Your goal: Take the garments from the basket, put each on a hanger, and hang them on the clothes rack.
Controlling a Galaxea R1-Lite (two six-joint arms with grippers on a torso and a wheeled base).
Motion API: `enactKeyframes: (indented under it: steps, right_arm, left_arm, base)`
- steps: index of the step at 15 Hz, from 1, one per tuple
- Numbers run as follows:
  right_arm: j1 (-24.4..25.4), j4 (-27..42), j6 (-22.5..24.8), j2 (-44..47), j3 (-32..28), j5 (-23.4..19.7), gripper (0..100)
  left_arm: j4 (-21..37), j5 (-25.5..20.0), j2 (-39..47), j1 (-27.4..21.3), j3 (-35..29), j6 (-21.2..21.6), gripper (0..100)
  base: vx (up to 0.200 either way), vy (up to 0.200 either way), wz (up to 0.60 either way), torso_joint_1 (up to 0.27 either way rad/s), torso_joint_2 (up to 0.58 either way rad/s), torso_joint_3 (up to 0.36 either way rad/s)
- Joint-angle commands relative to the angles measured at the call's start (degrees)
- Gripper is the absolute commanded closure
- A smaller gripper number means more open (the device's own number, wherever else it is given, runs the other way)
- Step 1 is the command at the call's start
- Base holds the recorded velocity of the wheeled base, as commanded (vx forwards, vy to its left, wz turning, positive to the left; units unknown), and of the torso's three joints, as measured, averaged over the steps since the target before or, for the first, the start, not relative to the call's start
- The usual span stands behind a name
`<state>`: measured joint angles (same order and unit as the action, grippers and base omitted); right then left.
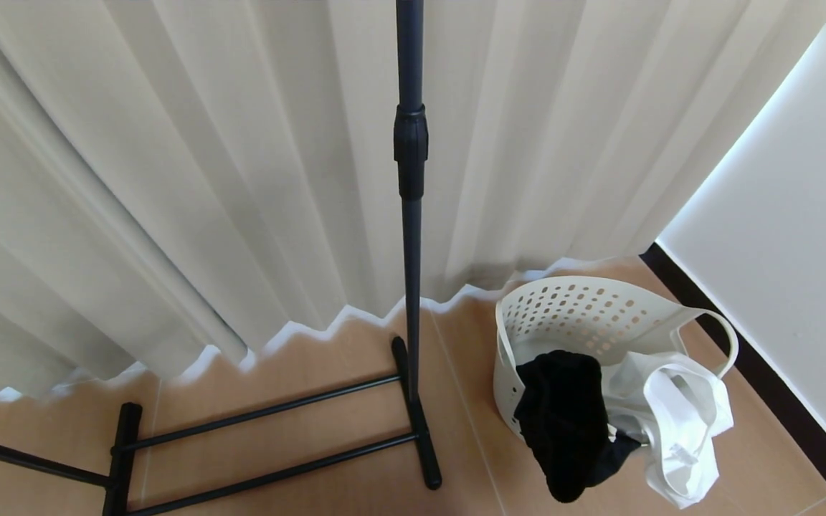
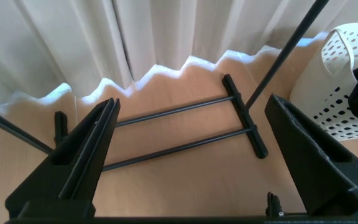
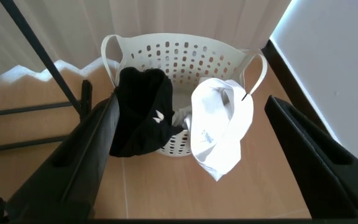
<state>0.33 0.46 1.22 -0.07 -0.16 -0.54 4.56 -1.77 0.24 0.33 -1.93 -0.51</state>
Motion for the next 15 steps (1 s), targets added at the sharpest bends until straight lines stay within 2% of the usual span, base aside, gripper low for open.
enactKeyframes:
  steps: [1, 7, 8, 10, 11, 14, 15]
  right_arm:
    - [0.02, -0.11, -0.43, 0.07, 0.16, 0.01, 0]
    - [-0.24, 1.12, -0.25, 0.34, -0.37, 1.24, 0]
    - [0.55, 1.12, 1.86, 16.16, -0.72, 0.98, 0]
    - [4.15, -4.77, 3.35, 30.83, -0.98, 0.18, 0]
    - [5.21, -8.55, 3.97, 41.56, -2.65, 1.24, 0]
    - [5.12, -9.43, 13.63, 57.29, -10.74, 4.93, 0]
    - [5.56, -9.16, 14.95, 61.60, -13.82, 6.16, 0]
  left_arm:
    - [0.01, 0.01, 0.02, 0.02, -0.01, -0.02, 0]
    - [0.01, 0.01, 0.02, 0.02, -0.01, -0.19, 0]
    - [0.01, 0.01, 0.02, 0.02, -0.01, -0.19, 0]
    - [0.01, 0.01, 0.02, 0.02, -0.01, -0.19, 0]
    - [0.01, 0.01, 0.02, 0.02, -0.01, -0.19, 0]
    - [0.01, 0.01, 0.02, 0.02, -0.01, -0.19, 0]
    - [0.01, 0.01, 0.02, 0.02, -0.01, -0.10, 0]
  base:
    - [0.000, 0.000, 0.00, 0.002, 0.01, -0.198]
    - [0.000, 0.000, 0.00, 0.004, 0.00, -0.184]
    - [0.000, 0.000, 0.00, 0.007, 0.01, -0.061]
    - [0.000, 0.000, 0.00, 0.000, 0.00, 0.000]
    - [0.000, 0.000, 0.00, 0.000, 0.00, 0.000]
    - [0.000, 0.000, 0.00, 0.000, 0.00, 0.000]
    - [0.000, 0.000, 0.00, 0.000, 0.00, 0.000]
